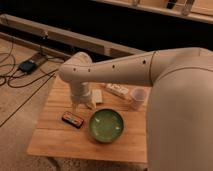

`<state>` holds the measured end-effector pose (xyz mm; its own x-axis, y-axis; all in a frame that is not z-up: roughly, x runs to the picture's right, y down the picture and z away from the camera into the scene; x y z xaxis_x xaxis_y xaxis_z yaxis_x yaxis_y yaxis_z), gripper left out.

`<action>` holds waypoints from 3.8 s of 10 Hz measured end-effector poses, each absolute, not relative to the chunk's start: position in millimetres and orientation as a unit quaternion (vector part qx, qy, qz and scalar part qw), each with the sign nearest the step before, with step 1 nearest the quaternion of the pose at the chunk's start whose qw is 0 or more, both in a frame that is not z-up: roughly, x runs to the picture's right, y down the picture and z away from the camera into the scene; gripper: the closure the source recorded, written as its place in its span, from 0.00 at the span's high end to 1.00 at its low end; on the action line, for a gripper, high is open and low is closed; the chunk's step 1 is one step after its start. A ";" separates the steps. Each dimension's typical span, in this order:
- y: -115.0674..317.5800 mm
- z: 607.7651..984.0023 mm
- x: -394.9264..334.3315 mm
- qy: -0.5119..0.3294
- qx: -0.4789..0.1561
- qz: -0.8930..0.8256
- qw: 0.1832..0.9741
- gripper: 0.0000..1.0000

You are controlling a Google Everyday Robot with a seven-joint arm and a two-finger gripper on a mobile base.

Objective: Drag the ceramic bowl in a circle

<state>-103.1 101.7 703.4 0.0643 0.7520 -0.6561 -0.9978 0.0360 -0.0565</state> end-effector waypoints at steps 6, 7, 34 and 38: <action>101.7 703.4 -103.1 0.234 -0.263 0.643 0.681 0.65; 101.7 703.4 -103.1 0.234 -0.263 0.643 0.681 0.65; 242.5 785.7 -64.1 0.305 -0.278 0.609 0.678 0.18; 242.0 762.5 -52.3 0.321 -0.287 0.631 0.646 0.00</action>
<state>-52.3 242.0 762.5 -0.0009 0.6300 -0.7766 -0.9987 0.0395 0.0332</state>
